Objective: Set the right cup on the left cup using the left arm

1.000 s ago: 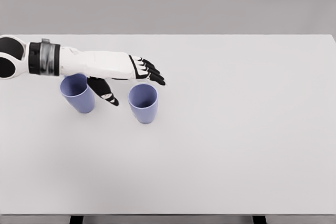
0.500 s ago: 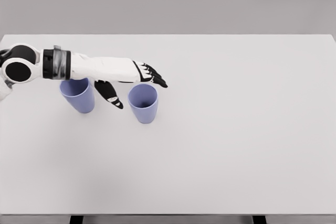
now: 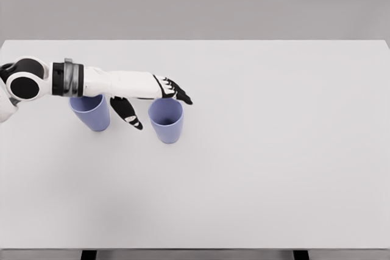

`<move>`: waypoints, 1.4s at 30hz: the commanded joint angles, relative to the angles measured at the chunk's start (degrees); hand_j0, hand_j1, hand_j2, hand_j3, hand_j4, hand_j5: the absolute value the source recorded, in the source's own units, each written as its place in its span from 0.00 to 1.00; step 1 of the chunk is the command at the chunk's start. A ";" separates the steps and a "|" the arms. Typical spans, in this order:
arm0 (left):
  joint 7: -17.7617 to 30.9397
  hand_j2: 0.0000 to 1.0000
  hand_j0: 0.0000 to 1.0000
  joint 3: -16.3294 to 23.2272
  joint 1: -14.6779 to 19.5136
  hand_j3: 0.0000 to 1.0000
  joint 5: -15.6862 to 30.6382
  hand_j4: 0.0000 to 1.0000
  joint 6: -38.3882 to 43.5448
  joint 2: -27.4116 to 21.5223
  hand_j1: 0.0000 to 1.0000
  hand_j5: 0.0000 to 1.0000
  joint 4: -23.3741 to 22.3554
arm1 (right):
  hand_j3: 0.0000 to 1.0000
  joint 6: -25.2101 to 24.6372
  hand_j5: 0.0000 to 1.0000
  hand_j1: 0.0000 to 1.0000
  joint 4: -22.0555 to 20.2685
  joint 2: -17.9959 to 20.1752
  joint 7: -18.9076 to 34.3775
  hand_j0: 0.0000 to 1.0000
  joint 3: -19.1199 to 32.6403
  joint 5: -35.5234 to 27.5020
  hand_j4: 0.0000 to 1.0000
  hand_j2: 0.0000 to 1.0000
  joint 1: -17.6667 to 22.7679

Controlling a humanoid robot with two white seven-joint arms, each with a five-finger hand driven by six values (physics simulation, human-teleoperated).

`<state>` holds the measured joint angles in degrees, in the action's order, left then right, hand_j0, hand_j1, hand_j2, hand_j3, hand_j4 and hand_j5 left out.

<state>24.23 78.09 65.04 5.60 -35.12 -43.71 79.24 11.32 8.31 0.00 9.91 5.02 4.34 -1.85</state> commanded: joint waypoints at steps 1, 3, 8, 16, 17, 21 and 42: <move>-0.06 1.00 1.00 -0.04 0.00 1.00 0.21 1.00 0.12 0.82 1.00 1.00 -1.45 | 1.00 0.01 1.00 1.00 0.04 0.00 0.02 1.00 -0.01 0.05 1.00 1.00 0.00; -0.06 1.00 1.00 -0.74 -0.71 1.00 -1.37 1.00 0.12 1.35 1.00 1.00 -1.72 | 1.00 0.01 1.00 1.00 0.04 0.00 0.02 1.00 -0.01 -0.03 1.00 1.00 0.00; 0.12 1.00 1.00 -0.74 -0.79 1.00 -1.73 1.00 0.12 2.23 1.00 1.00 -1.72 | 1.00 0.01 1.00 1.00 0.04 0.00 0.02 1.00 -0.01 -0.03 1.00 1.00 0.00; 0.12 1.00 1.00 -0.83 -1.32 1.00 -3.22 1.00 0.12 2.76 1.00 1.00 -2.16 | 1.00 0.01 1.00 1.00 0.04 0.00 0.02 1.00 -0.01 -0.03 1.00 1.00 0.00; 0.12 1.00 1.00 -0.92 -1.85 1.00 -3.22 1.00 0.12 2.76 1.00 1.00 -2.16 | 1.00 0.01 1.00 1.00 0.04 0.00 -0.07 1.00 -0.01 -0.03 1.00 1.00 0.00; 0.03 0.83 0.83 -0.92 -2.02 0.83 -3.05 0.83 0.12 2.76 0.83 0.83 -2.16 | 1.00 0.01 1.00 1.00 0.04 0.00 0.02 1.00 -0.01 -0.03 1.00 1.00 0.00; 0.03 0.60 0.60 -2.68 5.62 0.60 4.33 0.60 0.12 -12.97 0.60 0.60 10.85 | 1.00 0.01 1.00 1.00 0.04 0.00 0.02 1.00 -0.01 -0.03 1.00 1.00 0.00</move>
<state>24.33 75.55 71.28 8.56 -35.10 -53.79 88.06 11.33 8.34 0.00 9.90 5.02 4.31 -1.85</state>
